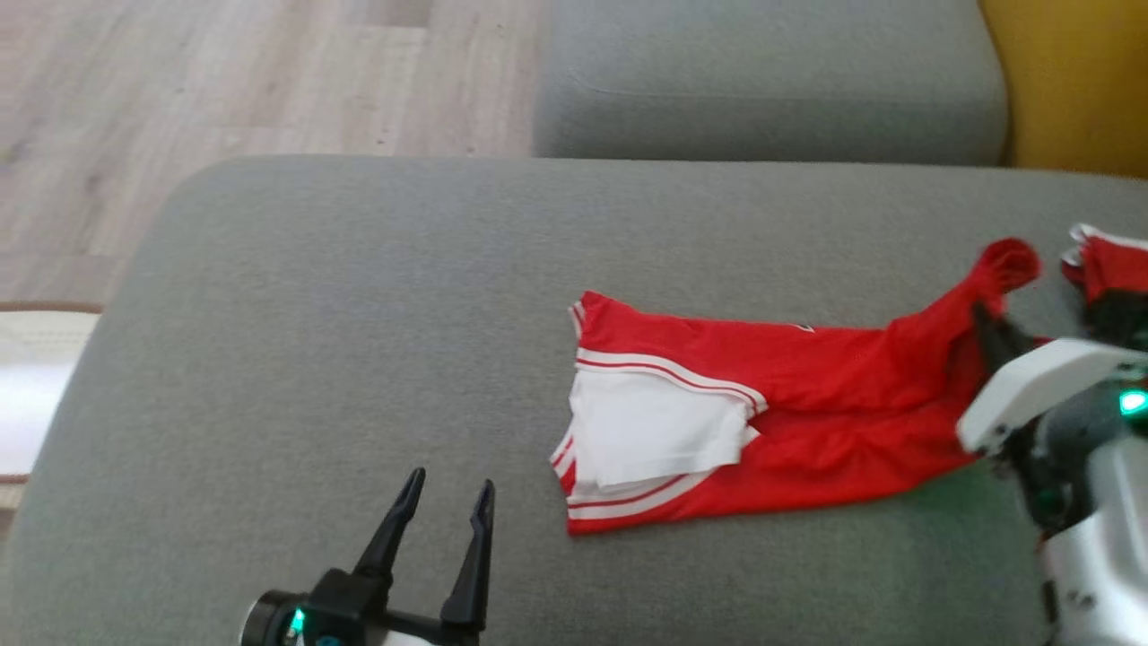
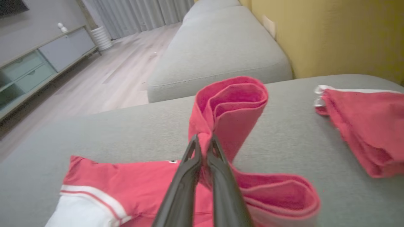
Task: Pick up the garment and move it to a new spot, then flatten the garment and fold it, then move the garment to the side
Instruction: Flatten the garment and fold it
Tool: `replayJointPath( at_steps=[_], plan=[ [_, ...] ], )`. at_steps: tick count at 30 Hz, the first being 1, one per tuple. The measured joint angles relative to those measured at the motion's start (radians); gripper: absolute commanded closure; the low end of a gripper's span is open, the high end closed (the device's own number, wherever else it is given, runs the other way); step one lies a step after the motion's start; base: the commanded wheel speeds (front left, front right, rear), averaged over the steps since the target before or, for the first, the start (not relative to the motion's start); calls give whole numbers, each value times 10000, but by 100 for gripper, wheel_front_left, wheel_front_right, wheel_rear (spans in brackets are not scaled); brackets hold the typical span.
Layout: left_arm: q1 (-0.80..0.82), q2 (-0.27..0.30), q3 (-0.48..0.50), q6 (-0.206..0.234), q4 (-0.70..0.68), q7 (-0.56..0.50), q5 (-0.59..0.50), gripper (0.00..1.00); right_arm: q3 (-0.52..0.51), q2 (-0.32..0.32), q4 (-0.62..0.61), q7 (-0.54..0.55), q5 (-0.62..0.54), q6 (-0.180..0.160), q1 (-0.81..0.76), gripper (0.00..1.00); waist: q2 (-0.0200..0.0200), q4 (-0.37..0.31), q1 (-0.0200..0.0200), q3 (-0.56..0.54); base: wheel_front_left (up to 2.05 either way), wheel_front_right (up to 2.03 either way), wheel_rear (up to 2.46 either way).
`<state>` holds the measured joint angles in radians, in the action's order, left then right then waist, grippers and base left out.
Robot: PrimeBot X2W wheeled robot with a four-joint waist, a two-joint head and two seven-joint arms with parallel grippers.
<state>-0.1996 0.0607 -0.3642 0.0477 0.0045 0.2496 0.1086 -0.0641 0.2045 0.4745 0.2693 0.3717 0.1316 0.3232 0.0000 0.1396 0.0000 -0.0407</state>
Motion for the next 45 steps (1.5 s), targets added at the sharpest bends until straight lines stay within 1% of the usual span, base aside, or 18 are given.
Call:
replayJointPath(
  at_steps=[4, 7, 10, 13, 14, 15, 20, 21, 27, 31, 33, 34, 35, 36, 40, 45],
  plan=[
    [-4, 0, -171, 19, 10, 0, -4, 0, 257, -802, -1271, 616, 6, 0, -521, 100, 0, 394, 0, -138, 0, 0, 0],
    [-3, 2, -234, -40, 48, 0, -6, 0, 428, -1241, -1701, 894, -27, 0, -679, 100, 0, 764, 0, -208, 0, 0, 0],
    [-2, 4, -322, -138, 150, 0, -21, 0, 640, -1409, -1766, 1011, -36, 0, -810, 100, 0, 1183, 0, -263, 0, 0, 0],
    [0, 4, -410, -226, 209, 0, -21, 0, 1074, -1486, -1737, 1022, 35, 0, -910, 100, 0, 1584, 0, -318, 0, 0, 0],
    [0, 4, -410, -226, 209, 0, -21, 0, 1074, -1486, -1737, 1022, 35, 0, -910, 100, 0, 1584, 0, -318, 0, 0, 0],
    [2, 6, -453, -249, 240, 0, -21, 0, 1419, -1499, -1634, 997, 345, 0, -905, 100, 0, 1819, 0, -351, 0, 0, 0],
    [10, 8, -594, -305, 341, 0, -31, 0, 2182, -1522, -857, 671, 974, 0, -889, 100, 0, 2255, 0, -413, 0, 0, 0],
    [10, 8, -594, -305, 341, 0, -31, 0, 2182, -1522, -857, 671, 974, 0, -889, 100, 0, 2255, 0, -413, 0, 0, 0],
    [18, 10, -786, -311, 370, 0, -33, 0, 2729, -1524, 186, 196, 1377, 0, -707, 100, 0, 2508, 0, -371, 0, 0, 0],
    [83, 12, -825, -297, 382, 0, -2, 0, 2980, -1524, 949, -150, 1845, 0, -316, 100, 0, 2605, 0, -326, 0, 0, 0],
    [105, 10, -832, -213, 376, 0, 240, 0, 3147, -1522, 1279, -334, 2146, 0, -109, 99, 0, 2646, 0, -314, 0, 0, 0],
    [105, 12, -838, -209, 376, 0, 374, 0, 3223, -1524, 1448, -441, 2274, 0, -8, 73, 0, 2666, 0, -310, 0, 0, 0],
    [105, 12, -849, -209, 376, 0, 431, 0, 3302, -1524, 1611, -548, 2368, 0, 87, 45, 0, 2691, 0, -306, 0, 0, 0],
    [105, 12, -865, -209, 376, 0, 443, 0, 3390, -1521, 1785, -663, 2474, 0, 192, 1, 0, 2714, 0, -305, 0, 0, 0],
    [105, 12, -894, -196, 374, 0, 472, 0, 3741, -1519, 2165, -1091, 3124, 0, 506, 0, 0, 2749, 0, -302, 0, 0, 0],
    [102, 12, -846, -86, 332, 0, 560, 0, 3908, -1522, 2161, -1576, 3827, 0, 752, 0, 0, 2593, 0, -321, 0, 0, 0]
  ],
)
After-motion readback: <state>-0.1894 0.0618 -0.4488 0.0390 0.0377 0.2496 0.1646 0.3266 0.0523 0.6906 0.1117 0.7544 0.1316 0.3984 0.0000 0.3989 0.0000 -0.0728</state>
